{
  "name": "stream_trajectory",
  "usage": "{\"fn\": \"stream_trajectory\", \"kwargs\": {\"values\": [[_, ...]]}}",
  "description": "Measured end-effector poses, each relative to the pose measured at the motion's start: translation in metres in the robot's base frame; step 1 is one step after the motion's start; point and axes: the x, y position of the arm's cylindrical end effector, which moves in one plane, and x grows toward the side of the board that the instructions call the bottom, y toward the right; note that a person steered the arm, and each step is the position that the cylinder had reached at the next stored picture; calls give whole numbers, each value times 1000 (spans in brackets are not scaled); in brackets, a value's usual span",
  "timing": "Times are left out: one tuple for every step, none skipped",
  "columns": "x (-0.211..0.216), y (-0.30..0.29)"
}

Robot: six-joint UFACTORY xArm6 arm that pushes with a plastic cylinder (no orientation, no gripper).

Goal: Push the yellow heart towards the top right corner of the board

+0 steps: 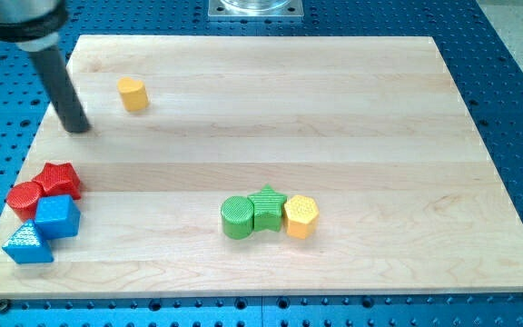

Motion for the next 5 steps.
{"fn": "stream_trajectory", "kwargs": {"values": [[-46,85],[-60,220],[-55,239],[-56,173],[-98,242]]}}
